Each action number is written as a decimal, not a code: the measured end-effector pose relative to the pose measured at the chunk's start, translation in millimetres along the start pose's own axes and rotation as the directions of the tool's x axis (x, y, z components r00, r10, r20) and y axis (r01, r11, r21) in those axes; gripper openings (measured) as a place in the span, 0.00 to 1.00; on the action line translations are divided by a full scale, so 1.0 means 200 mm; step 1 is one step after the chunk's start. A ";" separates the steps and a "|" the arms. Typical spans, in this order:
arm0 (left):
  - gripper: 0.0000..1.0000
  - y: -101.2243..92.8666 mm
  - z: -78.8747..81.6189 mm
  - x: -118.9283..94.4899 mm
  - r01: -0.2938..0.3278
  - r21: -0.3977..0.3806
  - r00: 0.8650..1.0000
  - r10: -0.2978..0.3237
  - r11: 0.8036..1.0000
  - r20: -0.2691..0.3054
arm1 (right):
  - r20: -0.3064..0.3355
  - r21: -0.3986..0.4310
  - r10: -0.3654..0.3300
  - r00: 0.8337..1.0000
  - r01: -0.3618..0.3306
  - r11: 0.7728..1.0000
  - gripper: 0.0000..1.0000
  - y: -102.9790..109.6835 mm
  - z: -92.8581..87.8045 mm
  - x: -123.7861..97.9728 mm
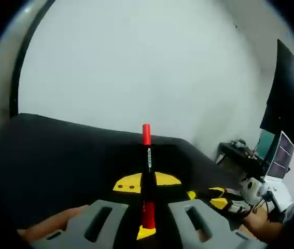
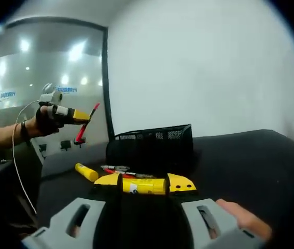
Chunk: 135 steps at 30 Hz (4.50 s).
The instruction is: Pick up pens and glue sticks and place them into the holder.
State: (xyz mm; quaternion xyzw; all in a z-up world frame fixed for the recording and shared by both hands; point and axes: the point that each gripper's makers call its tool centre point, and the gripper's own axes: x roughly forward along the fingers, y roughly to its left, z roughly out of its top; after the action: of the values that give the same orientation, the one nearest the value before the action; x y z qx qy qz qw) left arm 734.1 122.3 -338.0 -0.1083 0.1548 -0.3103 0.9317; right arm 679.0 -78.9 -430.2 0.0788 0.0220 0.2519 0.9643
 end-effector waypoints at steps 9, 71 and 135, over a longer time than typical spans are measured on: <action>0.07 -0.17 -0.10 -0.10 0.059 0.033 0.995 -0.062 0.998 0.081 | -0.048 -0.048 0.035 0.998 -0.038 0.998 0.29 0.15 -0.01 -0.09; 0.08 -0.65 -0.41 -0.33 0.123 0.445 0.909 -0.281 0.887 0.307 | 0.042 -0.021 0.231 0.972 -0.230 0.973 0.03 0.84 0.49 -0.10; 0.84 -0.03 -0.52 -0.07 0.436 0.215 0.881 -0.463 0.874 0.098 | -0.024 -0.141 0.020 1.000 -0.023 0.990 0.03 0.31 0.68 0.11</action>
State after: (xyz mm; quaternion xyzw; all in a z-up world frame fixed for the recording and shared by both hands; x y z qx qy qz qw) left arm 683.3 116.3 -429.2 -0.0761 0.0268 -0.5231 0.8484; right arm 679.8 -33.5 -286.2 0.0079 0.0141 0.2643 0.9643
